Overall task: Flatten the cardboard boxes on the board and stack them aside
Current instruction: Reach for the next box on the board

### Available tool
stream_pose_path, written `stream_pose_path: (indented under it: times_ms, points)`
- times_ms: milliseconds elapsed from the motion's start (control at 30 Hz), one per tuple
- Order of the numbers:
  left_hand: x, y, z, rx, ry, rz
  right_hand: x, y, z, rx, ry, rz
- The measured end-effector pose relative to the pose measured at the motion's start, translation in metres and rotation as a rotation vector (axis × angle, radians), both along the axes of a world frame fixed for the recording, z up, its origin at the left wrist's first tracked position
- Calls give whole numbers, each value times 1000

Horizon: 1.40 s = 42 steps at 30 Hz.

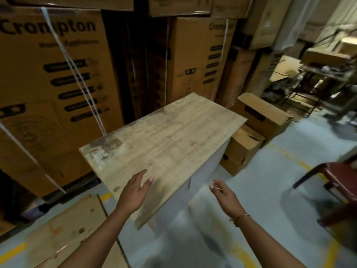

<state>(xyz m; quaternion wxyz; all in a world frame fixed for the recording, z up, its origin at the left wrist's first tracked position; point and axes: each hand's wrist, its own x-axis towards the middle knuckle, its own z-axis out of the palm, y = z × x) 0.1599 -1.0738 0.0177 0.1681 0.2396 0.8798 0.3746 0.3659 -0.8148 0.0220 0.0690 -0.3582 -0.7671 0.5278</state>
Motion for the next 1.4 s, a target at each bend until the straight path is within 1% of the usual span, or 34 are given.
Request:
stream_pose_path:
  times_ms: [133,300,500,667,900,1000,1133,1233,1400]
  points:
    - [14,98,-1,14,34,-103,21,75,8,48,-26,-35]
    - [16,208,-9,6,16,-198,29,158,7,53,-54,-74]
    - [-5,341,-26,59,-102,-238,13,274,-8,41,-95,-77]
    - [-17,463,-20,137,-217,-242,-10,375,-4,23,-101,-140]
    - [-30,625,-3,122,-257,-298,-29,522,12,6,-79,-182]
    - [-36,688,-10,128,-271,-283,-30,589,4,5,-86,-180]
    - [-46,768,-35,140,-313,-221,-37,689,-18,-37,-111,-144]
    - [-42,824,-46,163,-380,-108,-44,762,-28,-91,-134,-107]
    - [-31,902,-58,199,-472,31,-70,861,-45,-158,-208,64]
